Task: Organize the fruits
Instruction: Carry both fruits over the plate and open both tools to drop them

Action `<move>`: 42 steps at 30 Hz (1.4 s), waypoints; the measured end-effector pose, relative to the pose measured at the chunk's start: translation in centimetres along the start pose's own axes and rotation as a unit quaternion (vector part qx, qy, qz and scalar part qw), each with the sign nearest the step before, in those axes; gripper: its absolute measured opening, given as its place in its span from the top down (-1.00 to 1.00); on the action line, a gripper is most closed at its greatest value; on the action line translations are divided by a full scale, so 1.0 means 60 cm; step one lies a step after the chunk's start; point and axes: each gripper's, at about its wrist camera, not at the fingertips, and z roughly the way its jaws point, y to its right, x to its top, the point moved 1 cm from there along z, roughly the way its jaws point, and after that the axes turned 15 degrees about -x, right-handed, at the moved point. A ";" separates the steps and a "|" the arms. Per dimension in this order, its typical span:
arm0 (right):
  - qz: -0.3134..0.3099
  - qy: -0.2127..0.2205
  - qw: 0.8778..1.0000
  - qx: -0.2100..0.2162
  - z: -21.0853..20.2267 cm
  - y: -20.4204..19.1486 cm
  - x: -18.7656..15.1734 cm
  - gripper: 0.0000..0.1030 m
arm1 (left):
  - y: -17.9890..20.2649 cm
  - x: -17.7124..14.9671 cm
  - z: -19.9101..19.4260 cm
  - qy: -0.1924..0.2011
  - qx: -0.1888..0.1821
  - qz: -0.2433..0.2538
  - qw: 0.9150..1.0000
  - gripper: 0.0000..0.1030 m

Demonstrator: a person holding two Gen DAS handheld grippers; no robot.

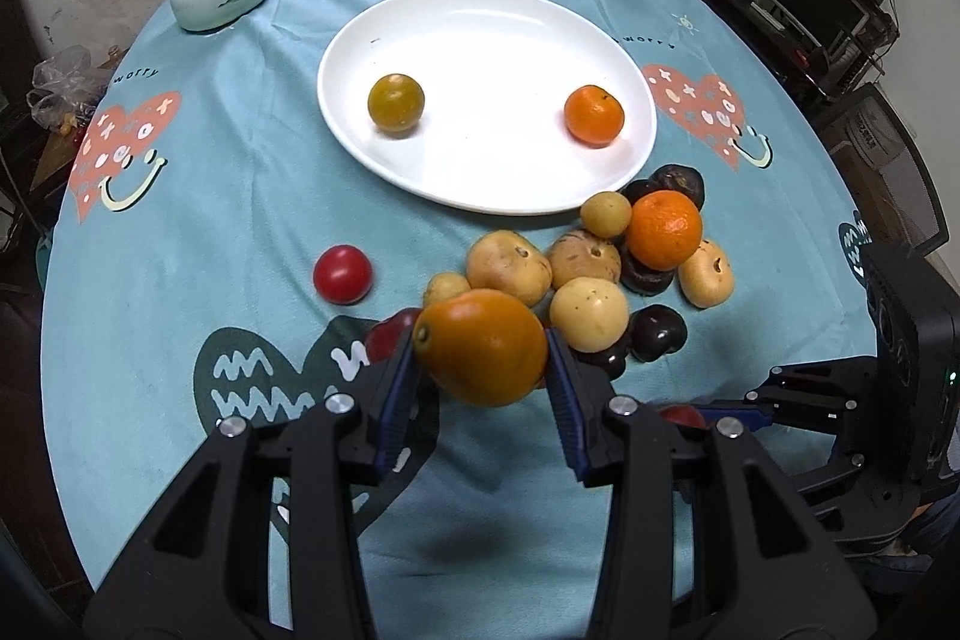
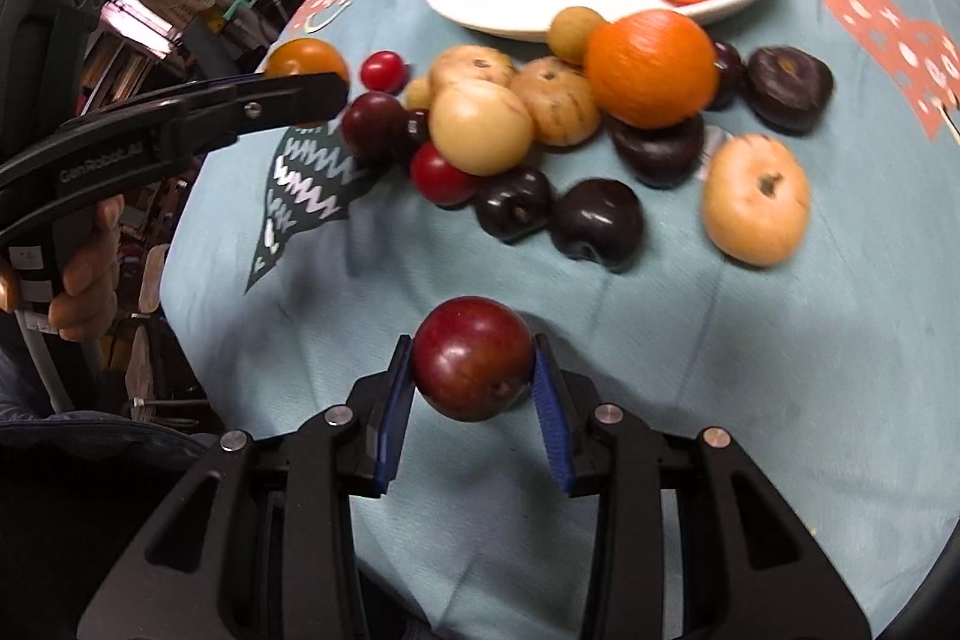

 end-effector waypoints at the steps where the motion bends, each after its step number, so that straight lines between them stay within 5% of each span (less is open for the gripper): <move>1: -0.004 0.000 1.000 0.003 0.000 -0.004 0.002 0.25 | -0.001 0.000 -0.001 0.001 0.001 -0.001 1.000 0.19; 18: -0.034 -0.007 0.999 0.018 0.003 -0.029 -0.001 0.24 | 0.005 -0.007 -0.016 0.013 0.007 -0.002 1.000 0.19; 29: -0.015 0.033 0.999 0.026 -0.037 -0.003 0.021 0.24 | 0.038 0.033 -0.013 0.022 0.001 0.028 0.999 0.19; 35: 0.011 0.081 0.996 0.031 -0.084 0.037 0.078 0.25 | 0.049 0.091 -0.006 0.036 0.003 0.048 0.998 0.19; 42: 0.030 0.148 0.988 -0.018 -0.105 0.087 0.205 0.24 | 0.034 0.167 0.048 0.029 0.013 0.040 0.999 0.18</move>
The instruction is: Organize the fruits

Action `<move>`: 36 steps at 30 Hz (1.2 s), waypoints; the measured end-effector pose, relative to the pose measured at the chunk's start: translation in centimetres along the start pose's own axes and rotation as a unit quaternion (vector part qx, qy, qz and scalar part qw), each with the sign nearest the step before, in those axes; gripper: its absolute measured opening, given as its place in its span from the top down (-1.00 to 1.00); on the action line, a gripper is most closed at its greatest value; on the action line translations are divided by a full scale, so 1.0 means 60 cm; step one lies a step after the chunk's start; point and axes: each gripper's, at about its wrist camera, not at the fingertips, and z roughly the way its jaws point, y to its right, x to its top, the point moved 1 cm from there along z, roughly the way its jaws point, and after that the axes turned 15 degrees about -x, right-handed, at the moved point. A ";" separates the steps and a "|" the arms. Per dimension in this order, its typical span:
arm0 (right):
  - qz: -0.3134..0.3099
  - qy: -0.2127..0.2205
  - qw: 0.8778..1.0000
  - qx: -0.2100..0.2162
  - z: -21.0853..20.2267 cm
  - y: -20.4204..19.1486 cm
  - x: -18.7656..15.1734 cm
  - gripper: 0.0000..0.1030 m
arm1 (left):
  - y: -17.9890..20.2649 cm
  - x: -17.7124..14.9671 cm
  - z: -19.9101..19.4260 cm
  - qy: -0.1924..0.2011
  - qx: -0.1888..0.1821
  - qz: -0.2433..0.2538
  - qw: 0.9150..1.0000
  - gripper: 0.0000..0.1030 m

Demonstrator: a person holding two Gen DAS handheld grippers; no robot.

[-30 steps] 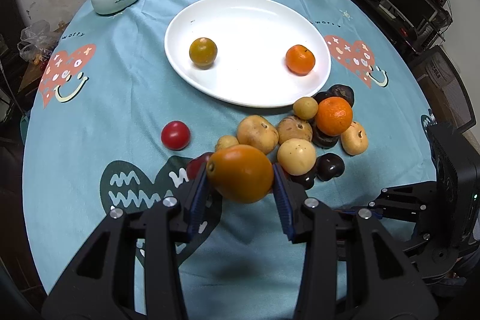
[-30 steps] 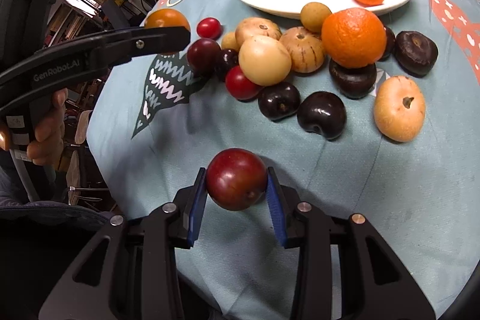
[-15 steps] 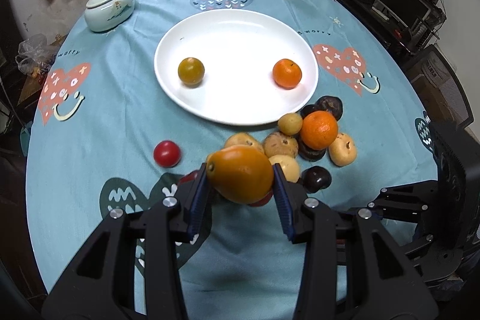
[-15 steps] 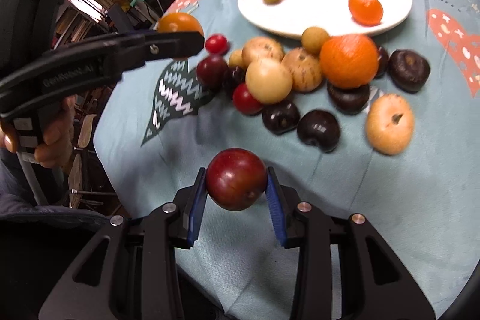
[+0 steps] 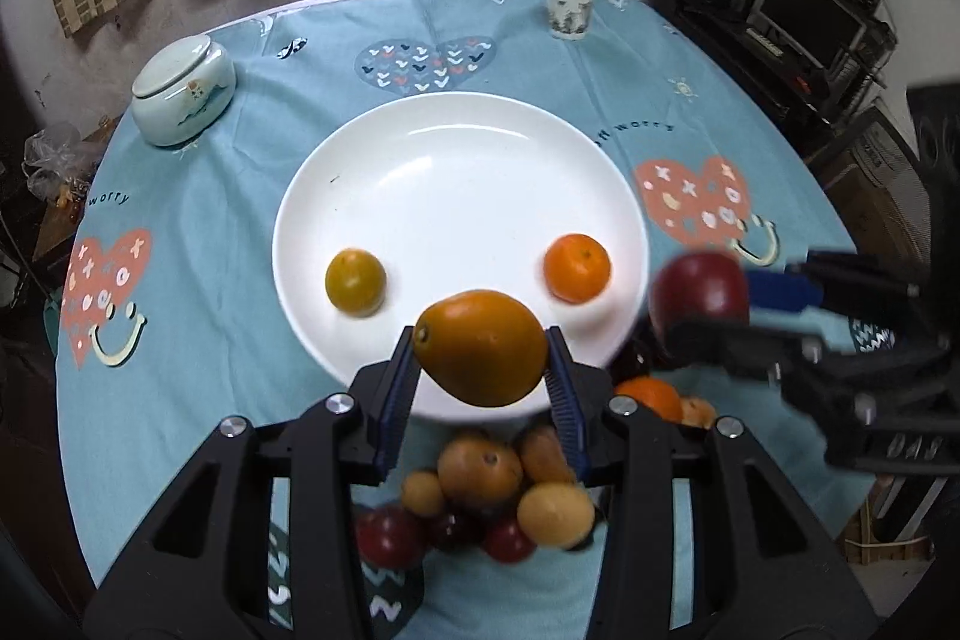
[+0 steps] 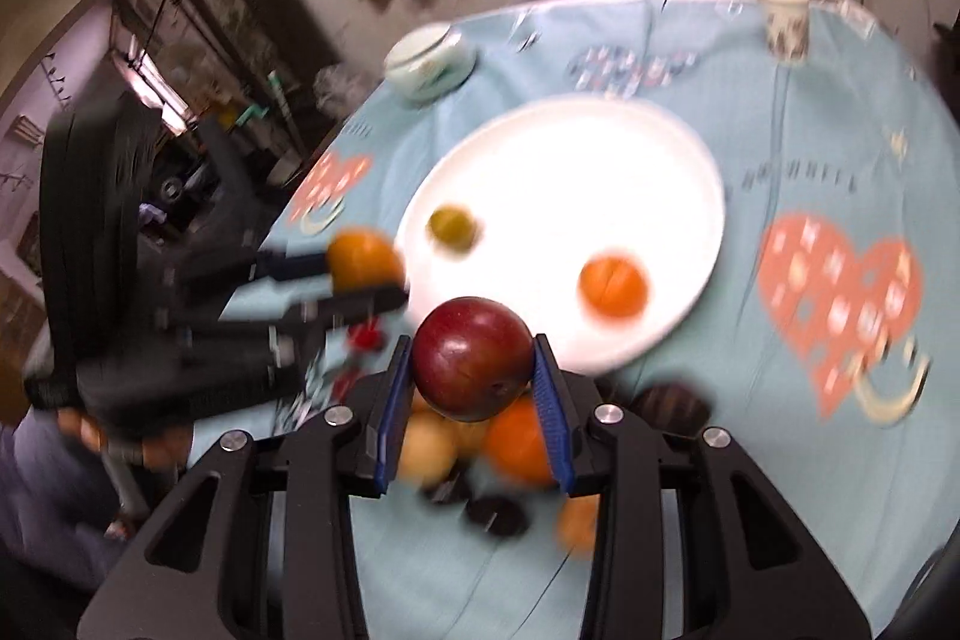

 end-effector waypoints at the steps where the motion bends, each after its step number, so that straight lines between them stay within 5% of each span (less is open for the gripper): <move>1: 0.002 0.002 1.000 -0.014 0.014 0.005 0.017 0.24 | -0.004 0.006 0.013 -0.004 0.004 -0.003 1.000 0.18; 5: -0.021 -0.009 0.996 -0.090 0.094 0.019 0.072 0.21 | -0.021 0.026 0.071 -0.029 0.028 -0.013 0.999 0.18; 10: -0.031 -0.062 0.990 -0.119 0.181 0.034 0.091 0.21 | -0.035 0.036 0.111 -0.049 0.042 -0.019 0.998 0.15; 11: -0.034 -0.056 0.991 -0.120 0.181 0.033 0.093 0.15 | -0.037 0.036 0.111 -0.046 0.043 -0.018 0.998 -0.02; 13: -0.035 -0.049 0.991 -0.119 0.177 0.034 0.096 -0.35 | -0.039 0.038 0.101 -0.032 0.049 -0.016 0.998 -0.23; 14: -0.034 -0.038 0.992 -0.114 0.170 0.034 0.098 -0.62 | -0.040 0.038 0.096 -0.029 0.052 -0.017 0.998 -0.23; 19: -0.038 -0.007 0.993 -0.114 0.114 0.034 0.089 -0.63 | -0.048 0.028 0.049 0.006 0.068 -0.034 0.997 -0.46; 24: 0.020 -0.009 0.996 -0.084 0.049 0.067 0.015 -0.65 | -0.046 -0.008 -0.006 0.039 0.072 -0.046 0.996 -0.67; 31: 0.170 -0.035 0.985 0.027 -0.013 0.113 -0.090 -0.86 | -0.011 -0.059 -0.035 0.035 0.062 -0.038 0.997 -0.67; 36: 0.196 0.035 0.980 0.025 -0.106 0.119 -0.086 -0.86 | -0.002 -0.077 -0.072 0.050 0.066 -0.037 0.996 -0.67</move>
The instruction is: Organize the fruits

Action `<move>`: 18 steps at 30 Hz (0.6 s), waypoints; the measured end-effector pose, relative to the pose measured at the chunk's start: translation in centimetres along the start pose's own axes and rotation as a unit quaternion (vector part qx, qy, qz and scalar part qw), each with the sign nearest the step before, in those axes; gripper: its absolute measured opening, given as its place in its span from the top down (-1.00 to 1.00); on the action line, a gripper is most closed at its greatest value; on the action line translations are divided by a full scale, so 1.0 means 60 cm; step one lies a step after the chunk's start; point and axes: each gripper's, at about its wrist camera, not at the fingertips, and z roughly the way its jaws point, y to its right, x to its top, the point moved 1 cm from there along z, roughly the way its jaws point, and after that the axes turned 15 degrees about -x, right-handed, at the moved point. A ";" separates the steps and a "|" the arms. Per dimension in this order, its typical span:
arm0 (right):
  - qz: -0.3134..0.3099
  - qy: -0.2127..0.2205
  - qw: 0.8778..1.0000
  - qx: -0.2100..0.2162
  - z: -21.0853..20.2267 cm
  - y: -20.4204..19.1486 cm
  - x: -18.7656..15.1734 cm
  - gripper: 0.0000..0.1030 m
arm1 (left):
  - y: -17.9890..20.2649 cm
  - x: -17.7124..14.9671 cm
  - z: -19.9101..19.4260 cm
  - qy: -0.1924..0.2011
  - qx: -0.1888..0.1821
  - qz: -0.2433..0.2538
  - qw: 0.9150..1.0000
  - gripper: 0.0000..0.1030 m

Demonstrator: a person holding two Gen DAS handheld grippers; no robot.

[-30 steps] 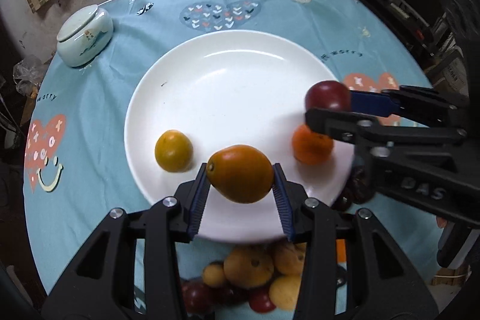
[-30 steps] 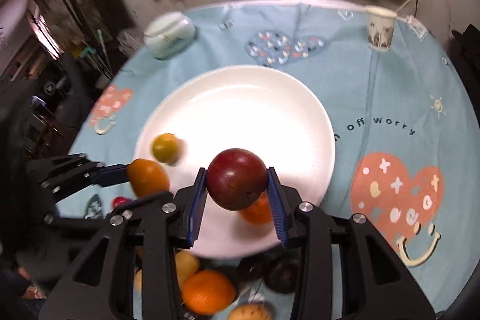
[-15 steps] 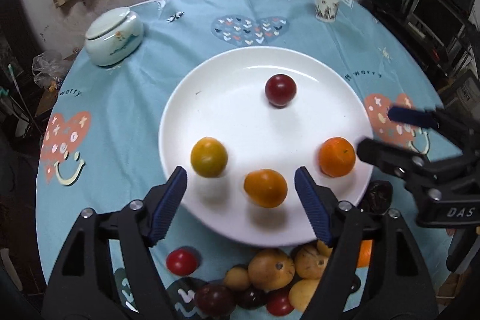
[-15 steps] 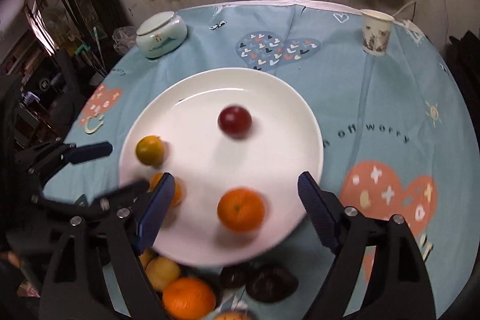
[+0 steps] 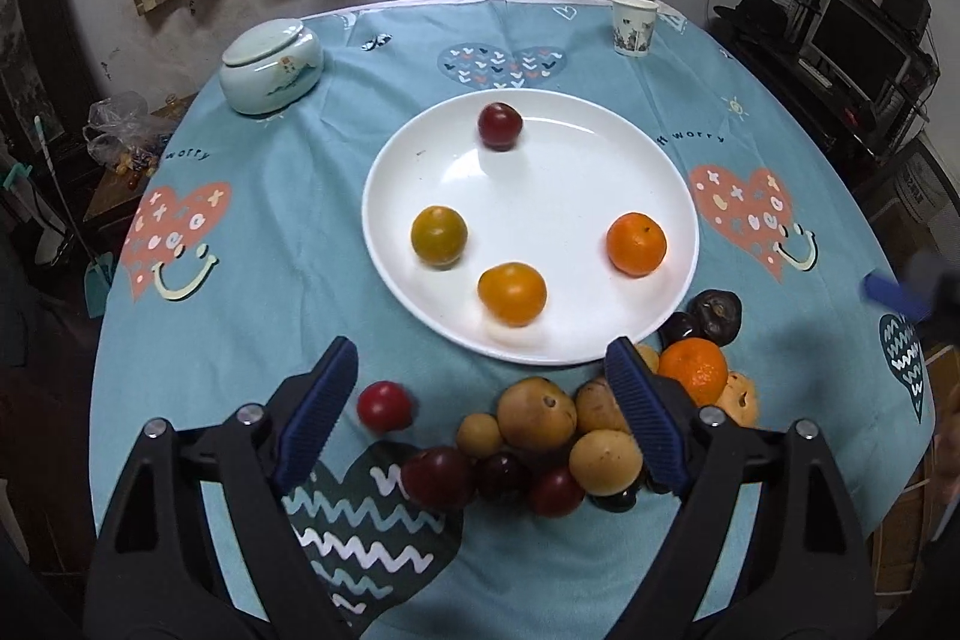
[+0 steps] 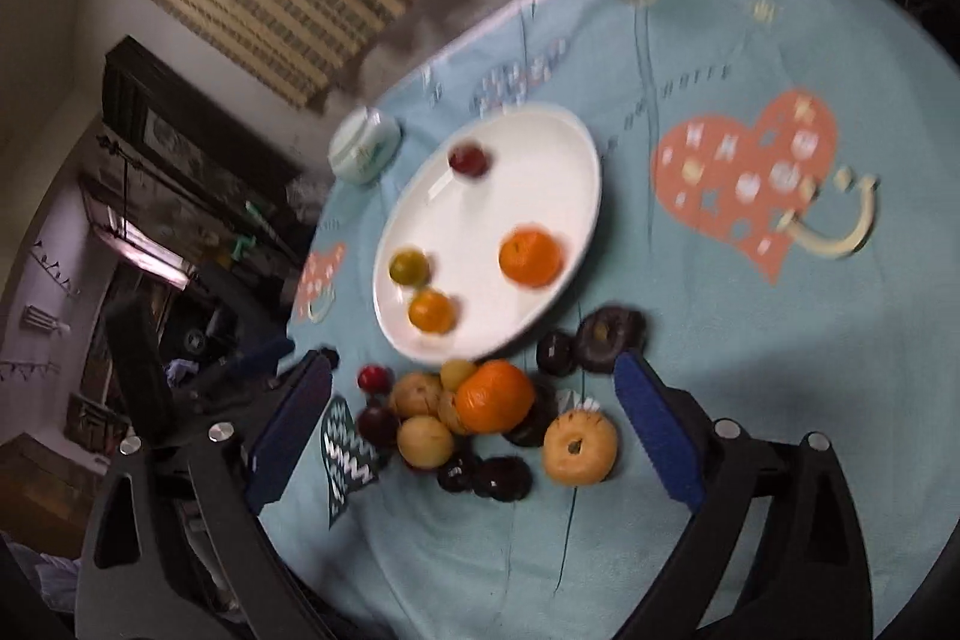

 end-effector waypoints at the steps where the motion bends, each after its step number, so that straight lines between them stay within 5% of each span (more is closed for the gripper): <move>1: -0.009 0.024 1.000 -0.012 -0.027 -0.010 0.006 -0.86 | 0.000 -0.001 -0.009 0.005 0.000 -0.003 1.000 -0.67; 4: -0.055 0.123 0.989 -0.056 -0.124 -0.046 0.027 -0.86 | 0.005 0.002 -0.036 0.025 0.000 0.000 1.000 -0.67; 10: -0.136 0.365 0.912 -0.127 -0.318 -0.133 0.005 -0.97 | 0.039 0.014 -0.079 0.058 -0.011 0.030 0.998 -0.71; 12: -0.138 0.364 0.915 -0.110 -0.320 -0.136 0.001 -0.97 | 0.049 0.015 -0.082 0.060 -0.013 0.038 0.997 -0.72; 14: -0.153 0.312 0.932 -0.102 -0.287 -0.135 0.000 -0.97 | 0.056 0.014 -0.085 0.059 -0.013 0.046 0.997 -0.72; 18: -0.157 0.274 0.940 -0.128 -0.227 -0.135 -0.019 -0.97 | 0.057 0.006 -0.082 0.051 -0.008 0.050 0.997 -0.72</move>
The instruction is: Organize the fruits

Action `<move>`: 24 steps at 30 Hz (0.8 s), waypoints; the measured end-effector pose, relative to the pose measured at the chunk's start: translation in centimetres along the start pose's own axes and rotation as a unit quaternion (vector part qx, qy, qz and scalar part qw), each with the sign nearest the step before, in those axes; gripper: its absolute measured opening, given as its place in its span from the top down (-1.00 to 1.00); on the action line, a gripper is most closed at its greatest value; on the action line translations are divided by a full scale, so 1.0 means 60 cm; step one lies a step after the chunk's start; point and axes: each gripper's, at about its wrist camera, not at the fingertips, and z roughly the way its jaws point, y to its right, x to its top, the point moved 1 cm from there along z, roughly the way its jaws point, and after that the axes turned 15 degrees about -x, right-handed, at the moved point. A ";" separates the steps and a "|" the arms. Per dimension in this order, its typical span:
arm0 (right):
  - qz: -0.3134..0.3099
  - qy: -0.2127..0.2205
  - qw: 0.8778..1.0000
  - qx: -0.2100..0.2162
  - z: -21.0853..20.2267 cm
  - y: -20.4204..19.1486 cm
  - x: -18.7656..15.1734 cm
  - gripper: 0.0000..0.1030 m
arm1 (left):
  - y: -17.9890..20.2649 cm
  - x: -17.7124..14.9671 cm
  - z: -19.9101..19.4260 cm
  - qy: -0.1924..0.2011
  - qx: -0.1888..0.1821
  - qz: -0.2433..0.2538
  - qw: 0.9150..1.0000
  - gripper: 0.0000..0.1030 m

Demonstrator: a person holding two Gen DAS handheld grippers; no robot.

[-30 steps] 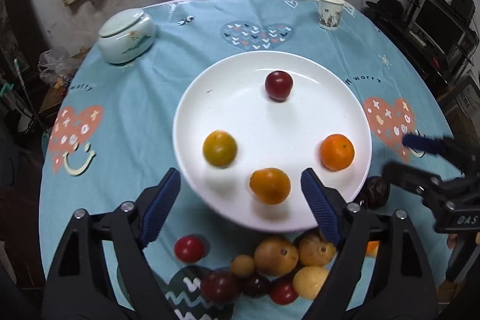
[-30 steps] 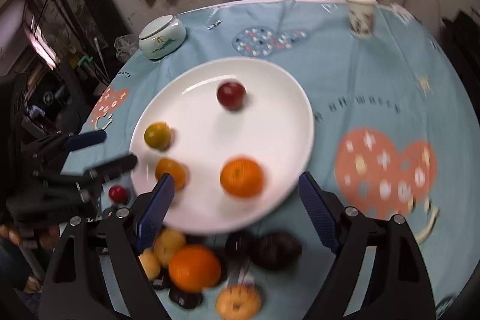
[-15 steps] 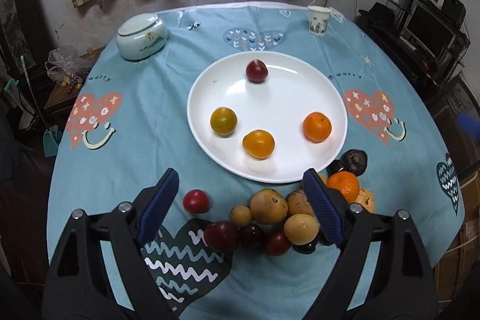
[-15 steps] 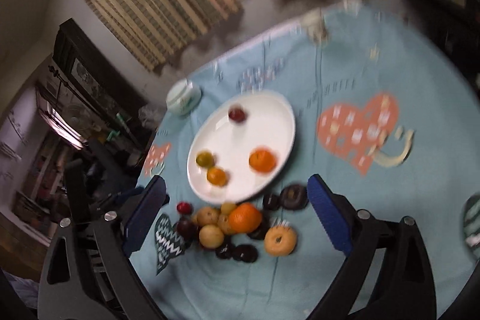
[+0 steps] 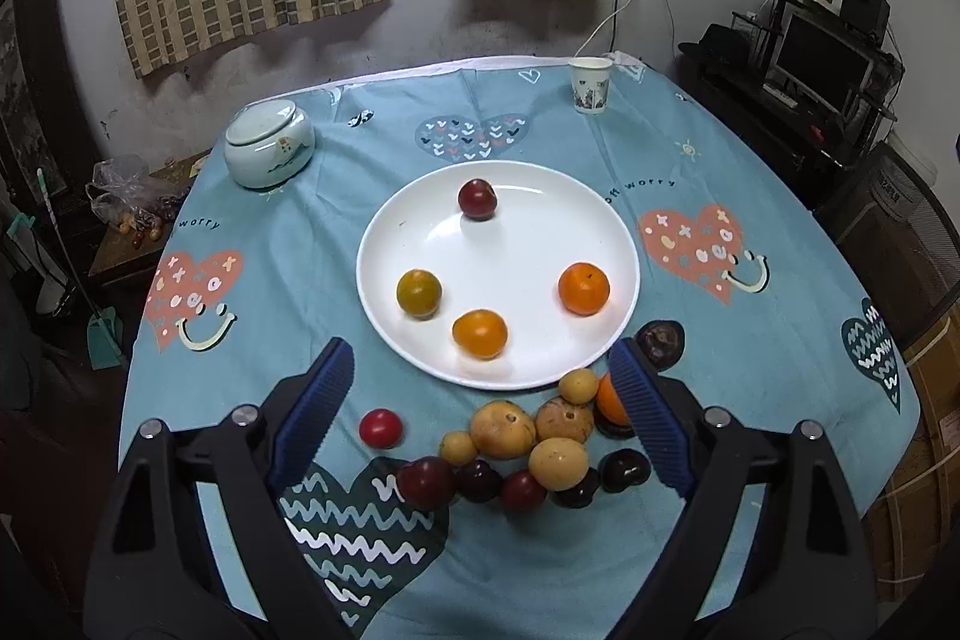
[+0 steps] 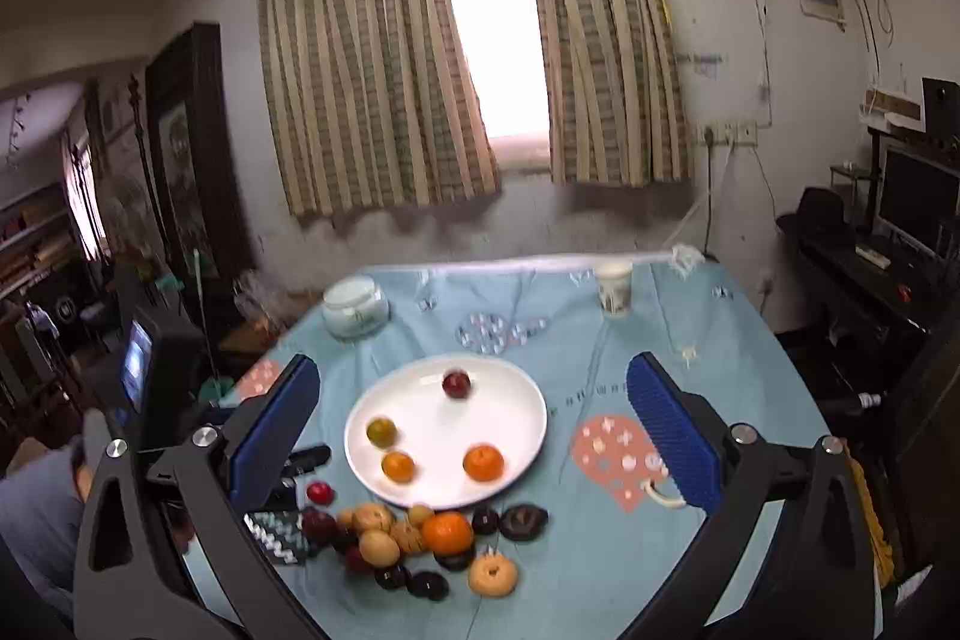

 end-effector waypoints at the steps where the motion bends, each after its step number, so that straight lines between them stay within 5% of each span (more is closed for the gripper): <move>1: -0.004 -0.005 1.000 -0.010 0.006 -0.007 -0.009 -0.97 | -0.001 -0.003 0.002 -0.005 0.001 -0.001 1.000 -0.72; 10: -0.008 -0.115 0.993 -0.031 0.070 -0.043 -0.067 -0.97 | 0.002 -0.021 -0.003 -0.019 0.009 0.006 1.000 -0.72; 24: -0.013 -0.145 0.988 -0.047 0.085 -0.046 -0.083 -0.97 | 0.016 -0.027 0.013 -0.036 0.009 0.011 0.999 -0.73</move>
